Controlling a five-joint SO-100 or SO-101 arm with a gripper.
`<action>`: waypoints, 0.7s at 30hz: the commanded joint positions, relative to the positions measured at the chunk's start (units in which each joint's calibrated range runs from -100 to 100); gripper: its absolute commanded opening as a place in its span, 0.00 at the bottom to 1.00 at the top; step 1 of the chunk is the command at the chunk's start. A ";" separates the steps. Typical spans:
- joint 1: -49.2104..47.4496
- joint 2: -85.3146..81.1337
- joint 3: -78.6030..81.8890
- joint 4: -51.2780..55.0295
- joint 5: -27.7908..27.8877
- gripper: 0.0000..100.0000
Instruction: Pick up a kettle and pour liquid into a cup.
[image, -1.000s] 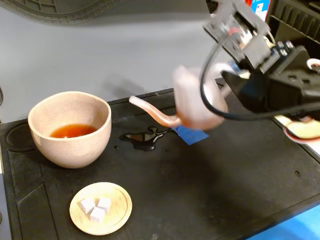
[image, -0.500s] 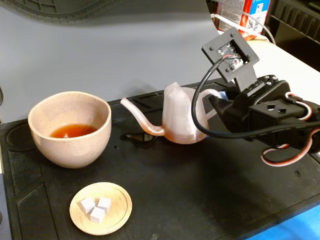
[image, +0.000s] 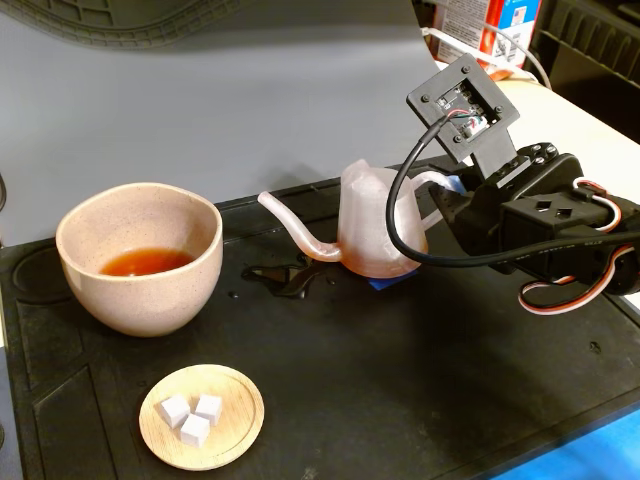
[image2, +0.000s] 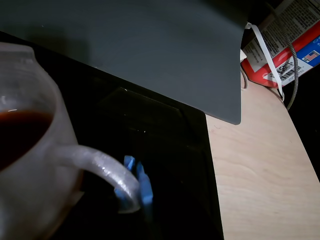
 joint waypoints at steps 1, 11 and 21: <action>0.04 -0.33 -1.75 -1.12 0.17 0.01; -0.04 -0.33 0.43 -1.03 0.17 0.01; -0.26 -0.41 0.25 -1.12 0.22 0.18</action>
